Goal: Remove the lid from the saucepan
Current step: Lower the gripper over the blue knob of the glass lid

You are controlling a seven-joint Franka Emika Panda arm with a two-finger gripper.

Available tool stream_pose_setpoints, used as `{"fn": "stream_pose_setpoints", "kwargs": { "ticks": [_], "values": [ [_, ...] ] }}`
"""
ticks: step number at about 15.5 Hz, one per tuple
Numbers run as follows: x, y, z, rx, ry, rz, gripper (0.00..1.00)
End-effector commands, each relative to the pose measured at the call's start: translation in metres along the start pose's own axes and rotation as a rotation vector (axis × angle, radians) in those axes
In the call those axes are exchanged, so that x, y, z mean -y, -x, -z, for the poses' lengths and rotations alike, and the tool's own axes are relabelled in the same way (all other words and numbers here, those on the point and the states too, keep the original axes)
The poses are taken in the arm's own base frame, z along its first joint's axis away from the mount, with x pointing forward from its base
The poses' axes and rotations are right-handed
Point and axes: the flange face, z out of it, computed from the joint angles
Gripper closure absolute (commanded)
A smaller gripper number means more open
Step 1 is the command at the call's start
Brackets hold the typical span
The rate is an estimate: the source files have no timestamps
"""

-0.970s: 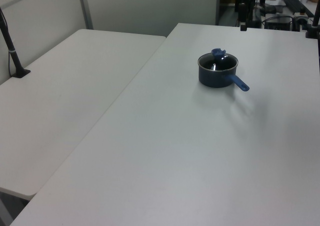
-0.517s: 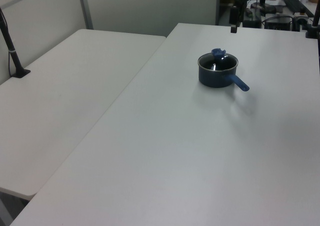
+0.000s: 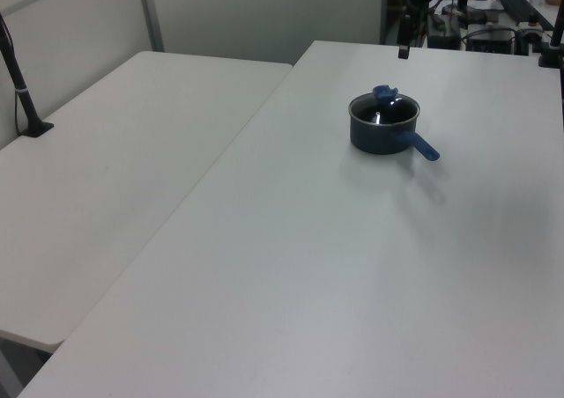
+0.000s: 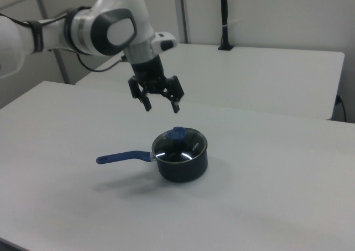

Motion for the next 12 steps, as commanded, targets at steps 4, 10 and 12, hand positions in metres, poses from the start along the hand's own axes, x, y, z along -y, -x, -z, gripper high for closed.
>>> {"fn": "stream_pose_setpoints", "kwargs": {
  "ticks": [4, 10, 12],
  "values": [
    [-0.018, -0.011, -0.032, -0.019, 0.013, -0.109, 0.0],
    [-0.014, -0.019, -0.05, -0.019, 0.017, -0.324, 0.0],
    [-0.008, -0.022, -0.057, -0.015, 0.018, -0.327, 0.0]
  ]
}}
